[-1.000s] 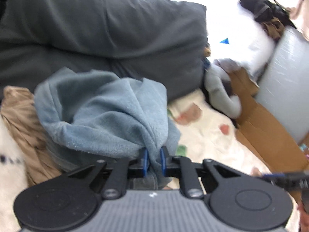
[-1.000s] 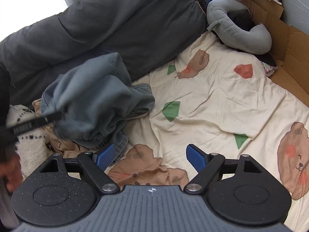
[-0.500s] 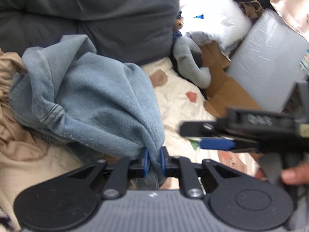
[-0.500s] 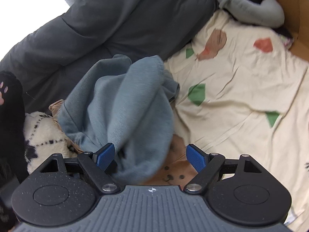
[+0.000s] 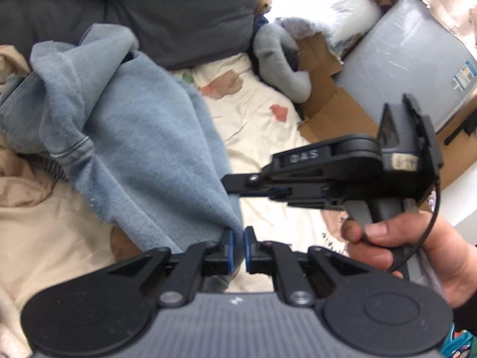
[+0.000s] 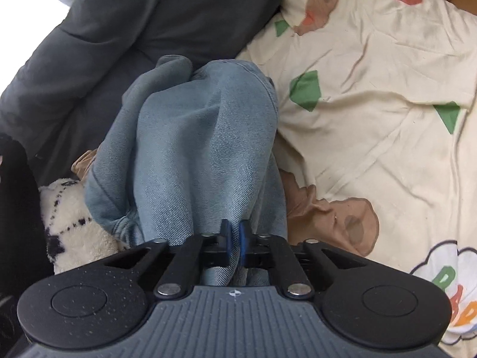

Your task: Fold clothes

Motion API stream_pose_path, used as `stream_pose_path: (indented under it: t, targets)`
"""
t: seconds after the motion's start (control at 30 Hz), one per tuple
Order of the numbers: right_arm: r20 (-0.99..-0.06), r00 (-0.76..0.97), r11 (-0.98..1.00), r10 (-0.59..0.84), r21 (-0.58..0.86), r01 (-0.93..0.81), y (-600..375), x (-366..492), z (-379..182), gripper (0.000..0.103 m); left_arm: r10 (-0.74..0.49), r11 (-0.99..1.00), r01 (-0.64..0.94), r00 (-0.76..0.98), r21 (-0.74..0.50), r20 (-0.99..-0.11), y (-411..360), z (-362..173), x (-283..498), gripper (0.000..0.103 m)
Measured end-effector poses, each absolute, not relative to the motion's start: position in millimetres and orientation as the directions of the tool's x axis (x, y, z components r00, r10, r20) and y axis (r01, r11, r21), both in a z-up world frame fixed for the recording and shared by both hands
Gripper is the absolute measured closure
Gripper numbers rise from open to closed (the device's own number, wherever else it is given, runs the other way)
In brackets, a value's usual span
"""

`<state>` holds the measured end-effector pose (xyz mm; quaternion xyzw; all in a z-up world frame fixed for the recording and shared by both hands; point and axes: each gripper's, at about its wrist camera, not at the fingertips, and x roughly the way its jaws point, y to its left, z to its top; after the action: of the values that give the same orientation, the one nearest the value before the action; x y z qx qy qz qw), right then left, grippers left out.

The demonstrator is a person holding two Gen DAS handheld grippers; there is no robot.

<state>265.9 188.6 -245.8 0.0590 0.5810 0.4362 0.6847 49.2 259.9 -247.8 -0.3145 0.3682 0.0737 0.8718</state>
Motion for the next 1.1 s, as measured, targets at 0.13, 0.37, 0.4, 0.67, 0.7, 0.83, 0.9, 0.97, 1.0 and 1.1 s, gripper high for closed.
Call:
stream_pose_path:
  t: [0.13,0.37,0.4,0.67,0.7,0.83,0.9,0.97,1.0,1.1]
  targets:
    - [-0.757,-0.052,0.631,0.651,0.578,-0.517,183,267,-250,0.100,-0.039,0.806,-0.395,0.708,-0.441,-0.705,272,-232,38,0.076]
    - [-0.768,-0.002,0.686,0.640,0.573,-0.447,167,278,-265,0.039,0.164,0.784,-0.530,0.680,-0.324,-0.715,312,-217,37,0.040]
    - [-0.762,0.007,0.688,0.647,0.580,-0.437,164,279,-267,0.037,0.193,0.774,-0.553,0.671,-0.309,-0.716,320,-216,38,0.037]
    - [-0.730,-0.010,0.691,0.684,0.652,-0.311,159,291,-311,0.024,0.319,0.748,-0.620,0.649,-0.237,-0.691,371,-213,44,0.028]
    - [-0.727,-0.016,0.690,0.686,0.658,-0.302,160,292,-316,0.021,0.328,0.746,-0.625,0.645,-0.230,-0.690,376,-214,47,0.028]
    - [-0.714,-0.041,0.674,0.699,0.677,-0.294,168,292,-329,0.016,0.350,0.744,-0.635,0.633,-0.206,-0.691,393,-218,59,0.026]
    - [-0.711,-0.057,0.667,0.701,0.682,-0.299,174,293,-334,0.016,0.356,0.744,-0.638,0.629,-0.197,-0.691,400,-222,65,0.025]
    - [-0.701,-0.078,0.656,0.709,0.696,-0.292,180,294,-341,0.016,0.359,0.732,-0.653,0.614,-0.196,-0.703,408,-229,69,0.025]
    - [-0.695,-0.089,0.649,0.714,0.704,-0.287,182,295,-344,0.016,0.356,0.724,-0.660,0.607,-0.201,-0.711,412,-234,72,0.025]
    - [-0.670,-0.122,0.627,0.733,0.734,-0.262,189,298,-355,0.016,0.341,0.701,-0.673,0.606,-0.234,-0.719,424,-243,75,0.026]
